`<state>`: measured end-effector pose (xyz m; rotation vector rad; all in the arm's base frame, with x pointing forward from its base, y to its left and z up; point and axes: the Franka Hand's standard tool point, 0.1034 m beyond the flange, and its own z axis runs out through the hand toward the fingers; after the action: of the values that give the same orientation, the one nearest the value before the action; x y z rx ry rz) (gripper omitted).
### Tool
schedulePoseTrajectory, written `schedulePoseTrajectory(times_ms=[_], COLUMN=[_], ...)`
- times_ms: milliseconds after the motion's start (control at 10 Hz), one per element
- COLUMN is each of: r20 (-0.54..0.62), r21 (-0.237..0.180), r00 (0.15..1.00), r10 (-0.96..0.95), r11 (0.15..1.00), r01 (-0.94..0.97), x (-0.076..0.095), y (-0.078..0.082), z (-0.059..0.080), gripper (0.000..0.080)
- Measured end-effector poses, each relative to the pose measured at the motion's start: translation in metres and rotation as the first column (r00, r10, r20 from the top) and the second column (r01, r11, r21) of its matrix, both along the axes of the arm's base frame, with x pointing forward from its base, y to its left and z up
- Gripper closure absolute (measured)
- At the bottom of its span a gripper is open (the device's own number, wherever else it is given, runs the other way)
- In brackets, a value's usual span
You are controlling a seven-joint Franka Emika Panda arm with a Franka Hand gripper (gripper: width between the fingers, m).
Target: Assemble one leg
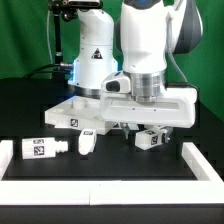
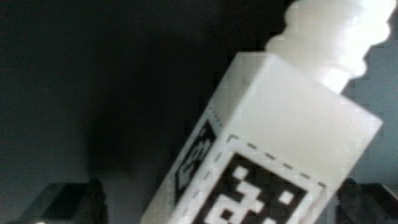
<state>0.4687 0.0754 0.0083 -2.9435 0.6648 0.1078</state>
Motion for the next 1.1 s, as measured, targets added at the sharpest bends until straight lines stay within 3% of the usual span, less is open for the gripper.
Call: schedulePoseTrajectory(times_ms=[100, 200, 300, 400, 600, 800, 900, 1100], r20=[0.0, 0.0, 0.0, 0.0, -0.007, -0.027, -0.018, -0.023], r21=[0.0, 0.0, 0.0, 0.0, 0.002, 0.021, 0.023, 0.013], r00=[1.0, 1.0, 1.0, 1.0, 1.0, 0.999, 0.999, 0.999], r10=[0.0, 0.0, 0.0, 0.001, -0.009, -0.03, -0.032, -0.025], r11=[1.0, 1.0, 1.0, 1.0, 1.0, 0.999, 0.999, 1.0], r01=[0.0, 0.0, 0.0, -0.001, 0.009, 0.03, 0.032, 0.025], x=[0.0, 0.0, 0.0, 0.0, 0.0, 0.013, 0.015, -0.001], y=[0.0, 0.0, 0.0, 0.0, 0.003, 0.035, 0.051, 0.084], z=[0.0, 0.0, 0.0, 0.0, 0.001, 0.026, 0.033, 0.033], gripper=[0.0256, 0.0256, 0.043, 0.0515, 0.0515, 0.0515, 0.0515, 0.0515])
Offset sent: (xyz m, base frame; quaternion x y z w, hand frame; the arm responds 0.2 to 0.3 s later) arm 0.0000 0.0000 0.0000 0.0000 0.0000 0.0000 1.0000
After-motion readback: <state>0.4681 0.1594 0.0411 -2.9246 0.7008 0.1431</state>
